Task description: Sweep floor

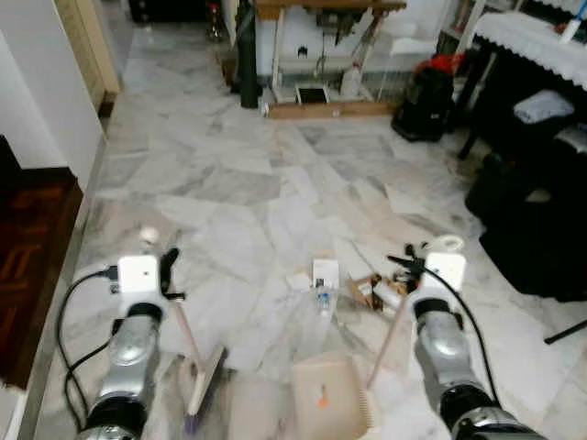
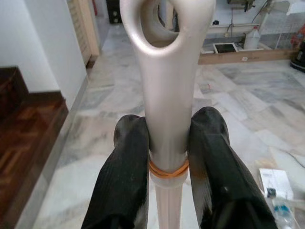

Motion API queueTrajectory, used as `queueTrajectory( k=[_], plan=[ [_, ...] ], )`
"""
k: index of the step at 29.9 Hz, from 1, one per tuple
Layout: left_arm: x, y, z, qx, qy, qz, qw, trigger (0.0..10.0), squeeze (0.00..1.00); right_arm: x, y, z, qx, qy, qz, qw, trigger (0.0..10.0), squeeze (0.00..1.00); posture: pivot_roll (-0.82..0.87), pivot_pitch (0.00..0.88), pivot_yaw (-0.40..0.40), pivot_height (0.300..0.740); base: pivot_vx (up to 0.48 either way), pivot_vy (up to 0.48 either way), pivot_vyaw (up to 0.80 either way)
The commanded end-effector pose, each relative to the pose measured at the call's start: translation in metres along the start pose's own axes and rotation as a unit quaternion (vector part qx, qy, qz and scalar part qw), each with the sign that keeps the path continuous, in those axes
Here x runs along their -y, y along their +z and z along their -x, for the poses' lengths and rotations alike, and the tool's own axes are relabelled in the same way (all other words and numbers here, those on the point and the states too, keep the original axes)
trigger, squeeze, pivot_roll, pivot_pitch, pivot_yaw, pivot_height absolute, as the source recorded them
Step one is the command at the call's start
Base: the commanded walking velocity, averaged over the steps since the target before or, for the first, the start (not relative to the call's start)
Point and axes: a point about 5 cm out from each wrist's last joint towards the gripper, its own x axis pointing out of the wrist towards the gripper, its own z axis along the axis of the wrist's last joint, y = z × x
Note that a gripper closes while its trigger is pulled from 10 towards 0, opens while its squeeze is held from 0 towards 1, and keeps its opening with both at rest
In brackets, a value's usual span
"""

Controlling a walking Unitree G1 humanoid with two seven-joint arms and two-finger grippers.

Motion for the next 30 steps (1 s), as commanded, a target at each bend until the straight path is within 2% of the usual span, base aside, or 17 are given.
queueTrajectory(
  k=[1, 13, 18, 24, 30],
  plan=[
    [0.0103, 0.0055, -0.0026, 0.013, -0.010, 0.008, 1.000, 10.0, 0.00, 0.0132, 0.0063, -0.0028, 0.016, -0.015, 0.010, 1.000, 10.0, 0.00, 0.01, 0.000, -0.073, 0.740, 0.356, 0.000, 0.00],
    [0.0104, 0.0054, -0.0024, 0.013, -0.009, 0.010, 1.000, 10.0, 0.00, 0.0136, 0.0053, -0.0032, 0.009, -0.017, 0.003, 1.000, 10.0, 0.00, 0.01, 0.000, -0.076, 0.740, 0.358, 0.000, 0.00],
    [0.0104, 0.0055, -0.0025, 0.014, -0.008, 0.009, 1.000, 10.0, 0.00, 0.0136, 0.0051, -0.0032, 0.008, -0.016, 0.003, 1.000, 10.0, 0.00, 0.01, 0.000, -0.077, 0.740, 0.360, 0.000, -0.48],
    [0.0095, 0.0069, -0.0028, 0.017, -0.007, 0.011, 1.000, 10.0, 0.00, 0.0111, 0.0048, -0.0025, 0.010, -0.012, 0.008, 1.000, 10.0, 0.00, 0.01, 0.000, -0.075, 0.740, 0.348, 0.000, 0.00],
    [0.0097, 0.0083, -0.0036, 0.021, -0.008, 0.010, 1.000, 10.0, 0.00, 0.0117, 0.0044, -0.0021, 0.010, -0.013, 0.008, 1.000, 10.0, 0.00, 0.01, 0.000, -0.072, 0.740, 0.047, 0.000, 0.00]
  ],
)
